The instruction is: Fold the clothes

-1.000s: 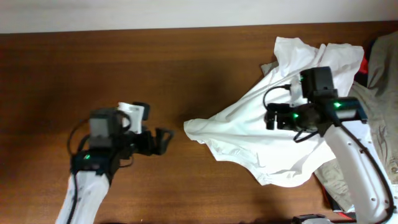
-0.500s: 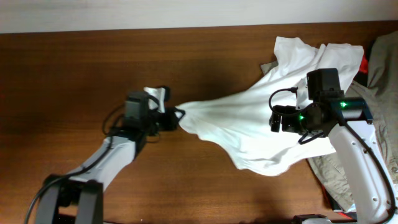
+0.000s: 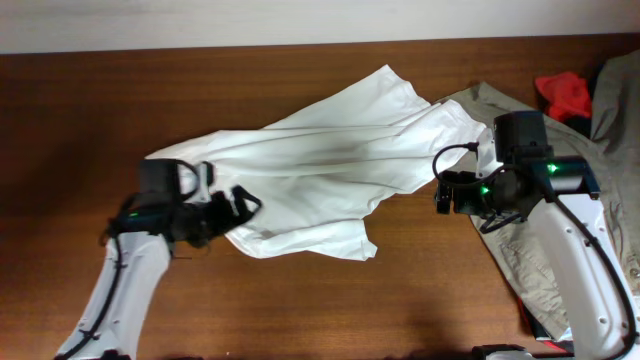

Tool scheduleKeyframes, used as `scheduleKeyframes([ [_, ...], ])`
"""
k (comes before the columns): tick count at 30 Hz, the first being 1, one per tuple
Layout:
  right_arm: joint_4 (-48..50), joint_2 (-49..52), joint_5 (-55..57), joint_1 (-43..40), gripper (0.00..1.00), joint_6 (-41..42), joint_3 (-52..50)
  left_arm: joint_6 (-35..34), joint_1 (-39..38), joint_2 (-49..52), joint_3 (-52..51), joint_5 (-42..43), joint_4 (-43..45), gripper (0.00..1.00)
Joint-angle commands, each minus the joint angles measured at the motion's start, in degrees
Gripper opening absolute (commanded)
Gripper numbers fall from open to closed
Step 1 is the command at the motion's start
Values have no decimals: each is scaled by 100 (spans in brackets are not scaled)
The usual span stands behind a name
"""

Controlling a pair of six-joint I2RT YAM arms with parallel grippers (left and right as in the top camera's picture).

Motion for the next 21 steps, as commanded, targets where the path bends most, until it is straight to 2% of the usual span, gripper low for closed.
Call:
scheduleKeyframes([
  [1,-28,-50,11,-26,99,9,44,-778,-1056,-52,-125,-267,-164,99],
  [2,-48,-52,11,-26,99,9,44,-1469,-1416,-28,-225,-542,-140,99],
  [4,-70,-52,13,-26,99,9,44,-2055,-1849,129,-264,-925,-136,99],
  [7,-70,-52,13,-26,99,9,44,-2710,-2026,446,-264,-927,-50,99],
  [10,-72,-50,11,-26,99,9,44,-3722,-2035,968,-264,-1054,90,99],
  [12,-74,-52,11,-26,99,9,44,-3893,-2035,1285,-264,-1073,627,98],
  [13,-81,-52,11,-26,99,9,44,-3908,-2035,1401,-264,-1073,820,83],
  [16,-94,-50,13,-26,99,9,44,-3901,-2035,1458,-264,-1067,933,1],
  [18,-107,-48,44,-26,99,9,44,-3823,-2011,1432,-262,-859,765,0],
  [20,-175,26,181,-26,99,9,44,-2975,-1591,1108,-258,-946,46,0],
  [21,-177,109,181,-26,99,11,35,-2446,-1005,719,-258,-1272,-560,0],
])
